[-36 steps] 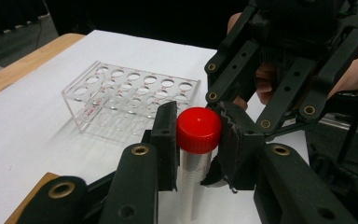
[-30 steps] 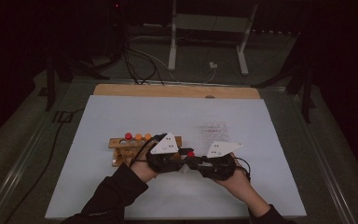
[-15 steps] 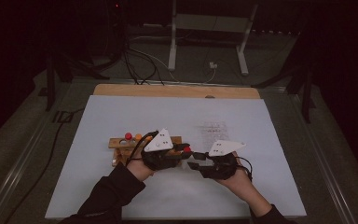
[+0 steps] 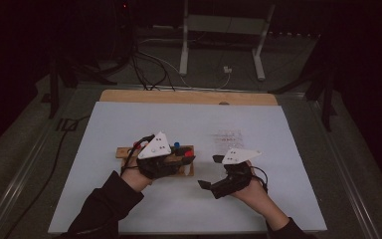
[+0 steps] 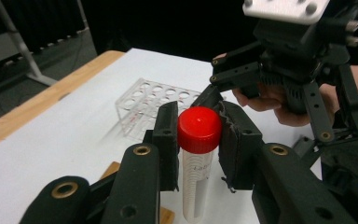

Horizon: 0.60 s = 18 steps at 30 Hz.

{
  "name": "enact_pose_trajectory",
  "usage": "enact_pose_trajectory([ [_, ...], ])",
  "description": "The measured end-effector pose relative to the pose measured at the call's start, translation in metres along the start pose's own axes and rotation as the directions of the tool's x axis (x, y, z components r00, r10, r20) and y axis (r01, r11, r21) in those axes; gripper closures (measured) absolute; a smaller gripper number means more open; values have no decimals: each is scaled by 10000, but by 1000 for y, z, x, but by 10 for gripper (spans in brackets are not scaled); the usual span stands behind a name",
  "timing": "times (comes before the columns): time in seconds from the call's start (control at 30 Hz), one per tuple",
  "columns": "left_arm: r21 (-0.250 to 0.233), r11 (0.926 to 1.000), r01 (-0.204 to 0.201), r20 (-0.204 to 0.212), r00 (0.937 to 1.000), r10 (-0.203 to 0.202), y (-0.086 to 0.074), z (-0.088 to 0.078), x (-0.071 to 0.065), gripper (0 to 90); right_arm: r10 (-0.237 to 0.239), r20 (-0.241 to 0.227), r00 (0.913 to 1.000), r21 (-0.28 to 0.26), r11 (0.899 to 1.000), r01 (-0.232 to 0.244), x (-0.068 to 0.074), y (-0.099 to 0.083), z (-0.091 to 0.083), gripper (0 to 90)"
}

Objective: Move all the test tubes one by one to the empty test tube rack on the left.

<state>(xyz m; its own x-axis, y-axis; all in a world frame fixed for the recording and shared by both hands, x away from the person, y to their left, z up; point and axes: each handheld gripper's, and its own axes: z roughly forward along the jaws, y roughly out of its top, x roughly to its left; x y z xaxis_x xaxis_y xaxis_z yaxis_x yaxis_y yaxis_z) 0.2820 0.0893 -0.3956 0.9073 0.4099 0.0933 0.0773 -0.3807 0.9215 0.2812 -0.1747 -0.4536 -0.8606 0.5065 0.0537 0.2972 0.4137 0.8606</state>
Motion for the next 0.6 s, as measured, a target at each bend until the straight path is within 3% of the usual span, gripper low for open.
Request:
enact_pose_trajectory([
  [0.1,-35,10000,-9,-177,9998,8,1,-10,2,714,196,-22,9998,-102,9998,-196,-2,-1,-2,0],
  [0.4,-164,9998,100,-717,9974,-111,-1,-41,5,714,-146,157,9998,-313,9994,150,1,-2,-3,0],
  [0.6,-200,9995,251,-1273,9915,-274,-7,-62,10,714,-250,74,9997,-429,9988,253,2,-1,-3,0],
])
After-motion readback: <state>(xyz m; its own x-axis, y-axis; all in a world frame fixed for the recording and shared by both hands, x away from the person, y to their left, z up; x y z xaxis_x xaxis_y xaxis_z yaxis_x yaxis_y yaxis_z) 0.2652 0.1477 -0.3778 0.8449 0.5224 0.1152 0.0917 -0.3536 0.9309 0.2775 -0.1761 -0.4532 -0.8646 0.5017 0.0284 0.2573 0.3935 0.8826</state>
